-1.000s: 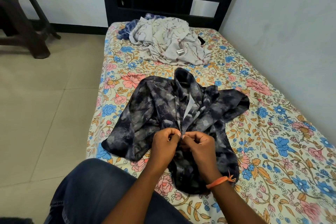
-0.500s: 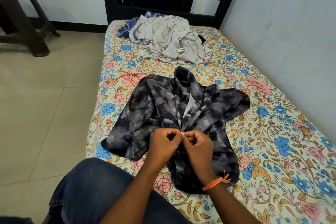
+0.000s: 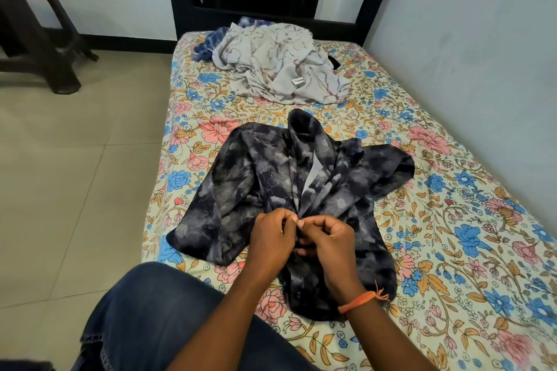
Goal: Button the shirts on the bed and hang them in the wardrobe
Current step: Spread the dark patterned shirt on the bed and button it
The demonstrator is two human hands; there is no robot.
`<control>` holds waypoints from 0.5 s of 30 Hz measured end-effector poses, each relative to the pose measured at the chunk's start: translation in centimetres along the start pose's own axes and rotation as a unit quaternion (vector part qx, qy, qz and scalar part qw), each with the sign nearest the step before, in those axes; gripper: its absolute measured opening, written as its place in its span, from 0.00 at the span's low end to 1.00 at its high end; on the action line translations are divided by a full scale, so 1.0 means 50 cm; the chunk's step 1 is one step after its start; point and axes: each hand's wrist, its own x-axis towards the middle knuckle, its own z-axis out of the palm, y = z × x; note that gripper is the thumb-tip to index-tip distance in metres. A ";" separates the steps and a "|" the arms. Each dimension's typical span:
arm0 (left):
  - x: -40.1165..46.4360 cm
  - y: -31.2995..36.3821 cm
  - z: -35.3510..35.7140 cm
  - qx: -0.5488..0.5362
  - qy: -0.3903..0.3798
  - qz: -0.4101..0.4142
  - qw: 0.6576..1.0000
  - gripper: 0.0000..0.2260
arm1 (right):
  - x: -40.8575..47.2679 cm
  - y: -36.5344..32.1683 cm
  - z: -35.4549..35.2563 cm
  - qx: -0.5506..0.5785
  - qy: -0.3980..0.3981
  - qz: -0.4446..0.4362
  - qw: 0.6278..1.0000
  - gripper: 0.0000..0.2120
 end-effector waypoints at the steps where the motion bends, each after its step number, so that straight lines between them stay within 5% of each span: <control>1: -0.001 0.001 0.001 0.015 0.000 0.004 1.000 0.08 | 0.000 -0.002 0.001 0.000 0.003 0.003 1.000 0.02; 7: 0.003 0.002 -0.004 -0.007 -0.001 -0.020 1.000 0.08 | 0.000 -0.003 0.009 -0.068 0.015 -0.043 0.997 0.06; 12: -0.009 0.021 -0.007 -0.077 -0.005 -0.043 0.996 0.09 | 0.009 -0.013 0.006 0.025 -0.004 0.047 0.999 0.03; 15: -0.010 0.022 -0.008 0.057 -0.015 -0.027 0.998 0.07 | 0.017 -0.009 -0.001 -0.009 0.018 0.038 0.999 0.03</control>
